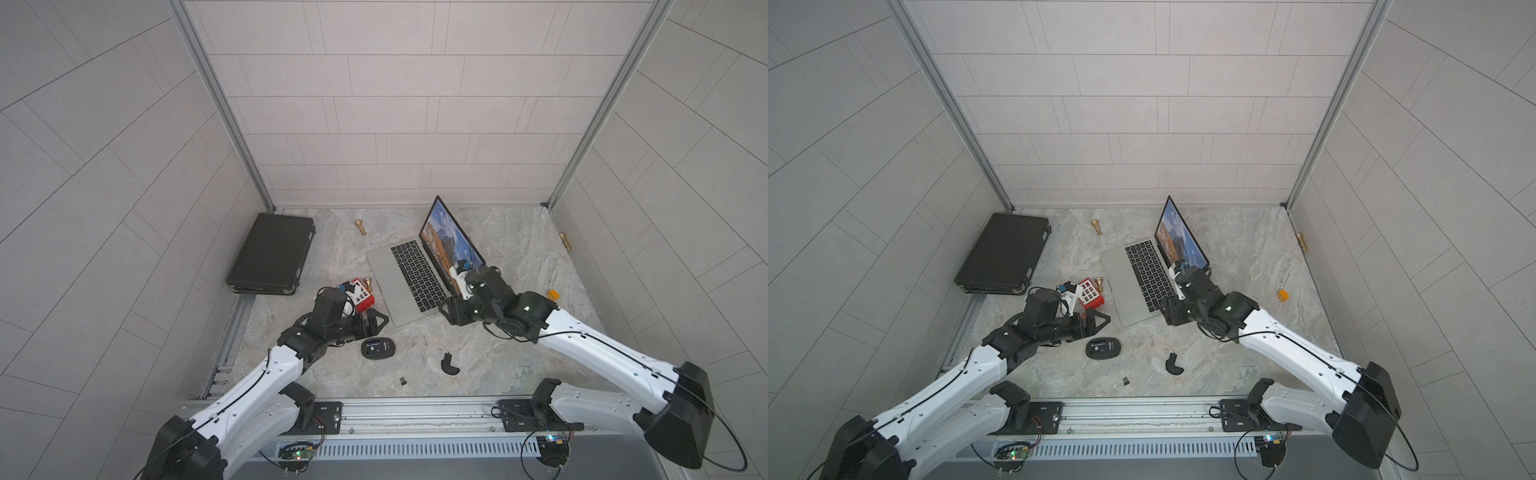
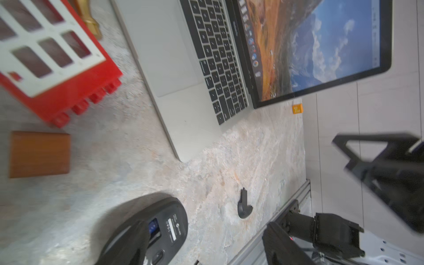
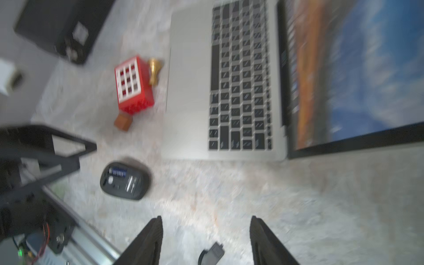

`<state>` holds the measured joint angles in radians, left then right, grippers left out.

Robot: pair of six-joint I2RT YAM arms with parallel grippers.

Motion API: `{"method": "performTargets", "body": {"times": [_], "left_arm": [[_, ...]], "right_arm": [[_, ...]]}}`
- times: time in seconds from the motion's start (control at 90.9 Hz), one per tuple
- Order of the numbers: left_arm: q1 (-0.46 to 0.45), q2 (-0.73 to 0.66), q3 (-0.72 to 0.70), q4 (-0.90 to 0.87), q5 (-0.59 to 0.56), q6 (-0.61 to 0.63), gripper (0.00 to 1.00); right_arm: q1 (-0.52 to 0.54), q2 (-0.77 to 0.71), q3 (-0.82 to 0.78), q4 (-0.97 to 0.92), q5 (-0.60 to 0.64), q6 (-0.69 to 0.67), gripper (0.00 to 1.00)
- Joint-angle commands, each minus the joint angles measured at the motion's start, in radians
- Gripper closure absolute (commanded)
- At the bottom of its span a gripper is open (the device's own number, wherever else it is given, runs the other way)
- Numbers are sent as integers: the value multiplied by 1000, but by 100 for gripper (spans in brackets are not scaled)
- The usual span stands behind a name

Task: Insert the wireless mouse receiver into the laptop
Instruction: Pick up the USB plug at the center of the board.

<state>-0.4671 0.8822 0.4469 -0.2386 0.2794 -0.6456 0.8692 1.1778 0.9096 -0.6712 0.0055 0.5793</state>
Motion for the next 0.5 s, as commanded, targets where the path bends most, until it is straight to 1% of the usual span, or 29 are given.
{"method": "performTargets", "body": {"times": [0.0,0.099,0.22,0.275,0.33,0.352,0.484], "left_arm": [[9,-24,33,-103,-38,52,20],[9,-49,34,-154,-66,52,21],[9,-87,15,-163,-87,37,20],[10,-98,8,-167,-100,35,20],[10,-100,7,-179,-116,38,20],[10,-122,7,-182,-121,38,19],[10,-142,3,-184,-121,37,19]], "right_arm": [[162,96,39,-128,59,178,40],[278,216,85,-112,37,236,42],[366,343,131,-92,19,300,41],[390,388,145,-73,6,320,40],[406,422,159,-55,-6,327,43],[412,436,166,-51,-7,330,44],[430,511,198,-44,-29,333,48]]}}
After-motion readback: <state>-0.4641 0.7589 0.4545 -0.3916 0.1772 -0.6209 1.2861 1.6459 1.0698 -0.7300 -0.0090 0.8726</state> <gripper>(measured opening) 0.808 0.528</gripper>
